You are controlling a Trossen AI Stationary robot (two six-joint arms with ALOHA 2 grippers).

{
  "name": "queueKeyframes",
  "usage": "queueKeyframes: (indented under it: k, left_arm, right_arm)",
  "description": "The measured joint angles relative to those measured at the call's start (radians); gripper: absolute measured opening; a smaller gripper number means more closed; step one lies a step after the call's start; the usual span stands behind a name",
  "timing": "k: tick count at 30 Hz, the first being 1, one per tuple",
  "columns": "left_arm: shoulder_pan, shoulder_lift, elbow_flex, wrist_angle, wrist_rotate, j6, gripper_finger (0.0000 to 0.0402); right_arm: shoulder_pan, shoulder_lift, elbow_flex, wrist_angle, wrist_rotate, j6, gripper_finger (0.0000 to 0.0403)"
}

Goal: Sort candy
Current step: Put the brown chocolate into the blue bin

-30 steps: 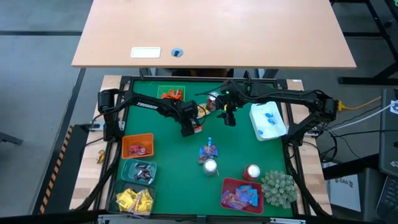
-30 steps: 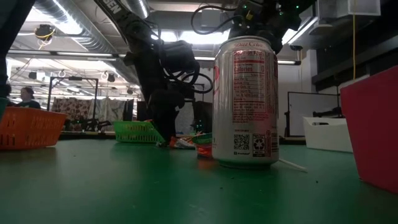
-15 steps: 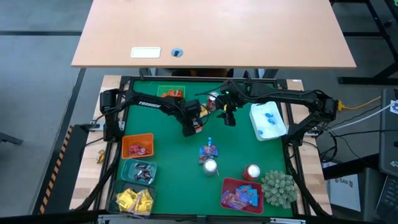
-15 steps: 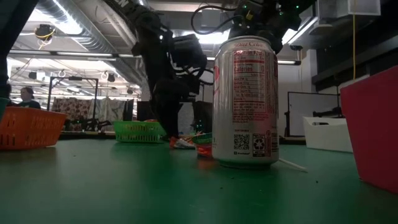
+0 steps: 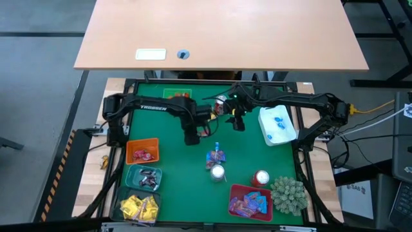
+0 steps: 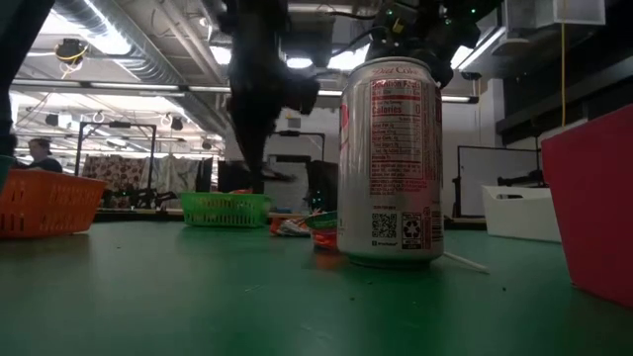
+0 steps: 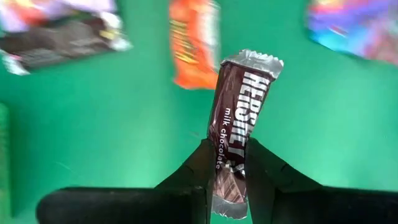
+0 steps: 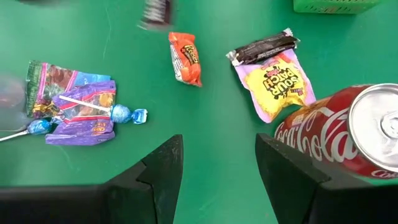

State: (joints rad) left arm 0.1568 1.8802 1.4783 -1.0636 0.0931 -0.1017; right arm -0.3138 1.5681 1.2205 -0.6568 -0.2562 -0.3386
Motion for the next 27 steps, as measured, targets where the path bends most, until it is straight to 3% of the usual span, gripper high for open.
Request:
queueKeyframes:
  k: [9,14,19,27]
  left_arm:
    - [-0.165,-0.002,0.086,-0.292,0.121,-0.114,0.0049]
    - [-0.284,-0.002,0.090,-0.415,0.143,-0.221,0.0049]
    - [-0.407,-0.002,0.090,-0.481,0.193,-0.338,0.0049]
    - [-0.586,-0.002,0.090,-0.508,0.216,-0.537,0.0049]
  right_arm:
    - [0.000,0.001,-0.082,0.040,-0.007,0.000,0.0198]
    - [0.000,0.001,-0.125,0.092,-0.115,0.001,0.0198]
    - [0.005,0.001,-0.136,0.171,-0.242,0.015,0.0198]
    - [0.092,0.001,-0.136,0.392,-0.251,0.048,0.0198]
